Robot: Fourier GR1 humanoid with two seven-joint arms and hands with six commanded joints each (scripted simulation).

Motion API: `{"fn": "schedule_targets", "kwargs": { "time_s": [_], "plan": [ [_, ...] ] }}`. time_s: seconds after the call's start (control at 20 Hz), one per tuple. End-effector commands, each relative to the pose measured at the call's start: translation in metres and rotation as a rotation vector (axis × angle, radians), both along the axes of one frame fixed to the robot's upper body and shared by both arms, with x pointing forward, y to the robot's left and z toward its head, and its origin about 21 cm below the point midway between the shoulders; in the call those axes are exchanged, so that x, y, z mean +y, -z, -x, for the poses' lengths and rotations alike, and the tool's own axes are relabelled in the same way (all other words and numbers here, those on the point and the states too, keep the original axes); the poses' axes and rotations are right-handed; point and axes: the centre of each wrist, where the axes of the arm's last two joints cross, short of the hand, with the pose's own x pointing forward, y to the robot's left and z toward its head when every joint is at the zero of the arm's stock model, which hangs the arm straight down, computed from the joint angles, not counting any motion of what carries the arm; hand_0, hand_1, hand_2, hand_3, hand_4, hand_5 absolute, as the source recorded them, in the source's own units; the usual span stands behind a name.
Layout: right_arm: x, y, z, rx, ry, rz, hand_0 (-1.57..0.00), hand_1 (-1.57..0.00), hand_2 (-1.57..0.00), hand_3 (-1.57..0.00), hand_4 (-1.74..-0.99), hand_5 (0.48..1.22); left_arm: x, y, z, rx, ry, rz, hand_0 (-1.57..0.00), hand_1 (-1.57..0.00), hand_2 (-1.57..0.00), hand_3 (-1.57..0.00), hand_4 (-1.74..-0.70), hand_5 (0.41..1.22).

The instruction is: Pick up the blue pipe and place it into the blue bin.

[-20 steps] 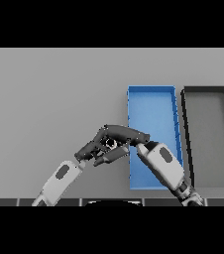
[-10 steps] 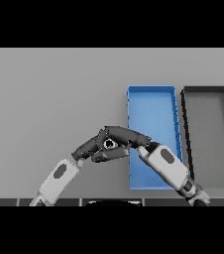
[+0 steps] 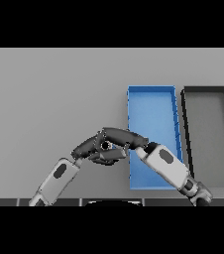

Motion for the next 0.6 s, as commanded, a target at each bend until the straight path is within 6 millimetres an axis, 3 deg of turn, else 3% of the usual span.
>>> {"fn": "schedule_targets", "kwargs": {
  "time_s": [0.0,0.15,0.45,0.55],
  "plan": [
    [0.000,-0.001,0.002,-0.011,-0.001,0.000,-1.57,-1.57,-1.57,-1.57,-1.495,1.218,0.002,0.000,-0.001,0.004,-0.007,0.000,-0.08,-0.07,-0.07,-0.07,-0.89,0.664],
    [-0.002,-0.004,-0.003,0.003,0.001,-0.013,-1.57,-1.57,-1.57,-1.57,-1.490,1.220,-0.001,0.006,0.000,0.045,-0.014,0.004,-0.04,-0.04,-0.03,-0.04,-0.89,0.599],
    [-0.007,-0.015,-0.003,0.097,0.008,-0.060,-1.57,-1.57,-1.57,-1.57,-1.491,1.221,0.000,0.004,-0.002,0.082,-0.045,-0.021,-0.01,-0.01,-0.01,-0.01,-0.90,0.548],
    [-0.011,-0.031,-0.004,0.120,0.000,-0.079,-1.57,-1.57,-1.57,-1.57,-1.581,1.221,-0.002,0.004,-0.001,0.092,-0.048,-0.026,-0.01,-0.01,0.00,-0.01,-0.91,0.534]
  ]
}}
